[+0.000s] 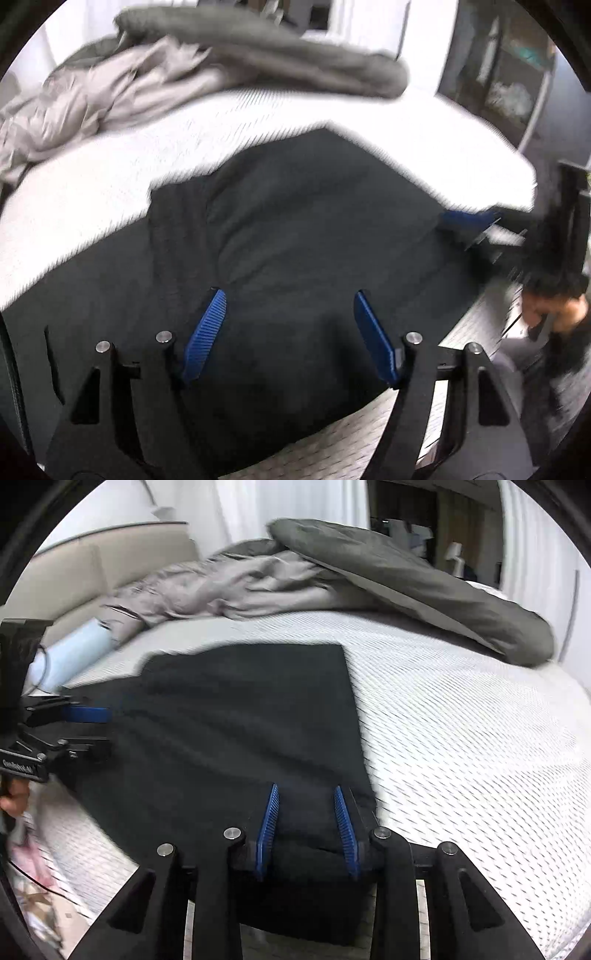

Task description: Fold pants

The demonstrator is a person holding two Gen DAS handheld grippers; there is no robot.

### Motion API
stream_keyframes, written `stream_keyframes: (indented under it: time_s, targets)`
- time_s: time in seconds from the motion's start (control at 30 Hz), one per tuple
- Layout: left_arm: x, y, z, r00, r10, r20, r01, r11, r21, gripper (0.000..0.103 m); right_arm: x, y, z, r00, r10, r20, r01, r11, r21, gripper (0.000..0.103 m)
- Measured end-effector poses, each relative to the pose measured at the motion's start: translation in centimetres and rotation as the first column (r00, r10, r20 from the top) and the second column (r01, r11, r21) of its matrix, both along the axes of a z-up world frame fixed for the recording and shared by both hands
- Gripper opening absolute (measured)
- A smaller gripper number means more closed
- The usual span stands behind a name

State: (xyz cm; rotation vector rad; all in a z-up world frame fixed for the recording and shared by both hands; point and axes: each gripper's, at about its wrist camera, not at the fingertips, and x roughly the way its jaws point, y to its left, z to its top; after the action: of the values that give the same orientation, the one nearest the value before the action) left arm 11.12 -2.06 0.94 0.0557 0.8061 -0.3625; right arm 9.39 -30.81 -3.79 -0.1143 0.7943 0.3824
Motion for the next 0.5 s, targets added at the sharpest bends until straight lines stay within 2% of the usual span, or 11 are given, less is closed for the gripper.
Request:
stream_keyframes:
  time_s: [0.1,0.17,0.23,0.3,0.37,0.4,0.43,0.5]
  targets:
    - [3.1,-1.5,0.2,1.0,0.002,0.006,-0.002,0.998,0.055,0.073,1.8,3.4,0.5,0.997,0.074,-0.012,-0.073,0.996,0.043,0.043]
    - [6.1,-1.6,-1.5,0.996,0.045,-0.082,-0.036,0.994,0.104,0.072,4.3,5.5,-0.2,0.994,0.074,-0.08,-0.069,0.996,0.064,0.043]
    - [7.7,-1.1,-3.2,0.99,0.021,-0.14,-0.007,0.995,0.101,0.072,6.6,6.6,-2.0,0.978,0.093,-0.189,-0.086,0.995,0.049,0.042]
    - [7.3,-0.6,-3.0,0.992,-0.022,-0.12,0.033,0.995,0.089,0.071,6.5,5.6,-2.1,0.979,0.118,-0.164,-0.121,0.993,-0.006,0.042]
    - [6.7,0.0,-2.7,0.994,-0.024,-0.108,0.036,0.994,0.107,0.071,5.9,3.6,-1.6,0.991,0.046,-0.128,-0.057,0.995,-0.087,0.042]
    - [6.5,0.5,-2.7,0.994,0.005,-0.108,0.009,0.992,0.126,0.071,5.9,2.2,-1.4,0.993,-0.014,-0.115,0.0,0.992,-0.125,0.042]
    - [6.5,0.7,-2.7,0.993,0.017,-0.12,-0.003,0.993,0.118,0.071,5.9,0.9,-1.2,0.992,-0.052,-0.119,0.036,0.99,-0.134,0.042]
    - [5.7,1.4,-1.1,0.992,0.043,-0.122,-0.035,0.997,0.071,0.07,5.1,-0.6,-0.1,0.992,-0.054,-0.117,0.042,0.994,-0.099,0.042]
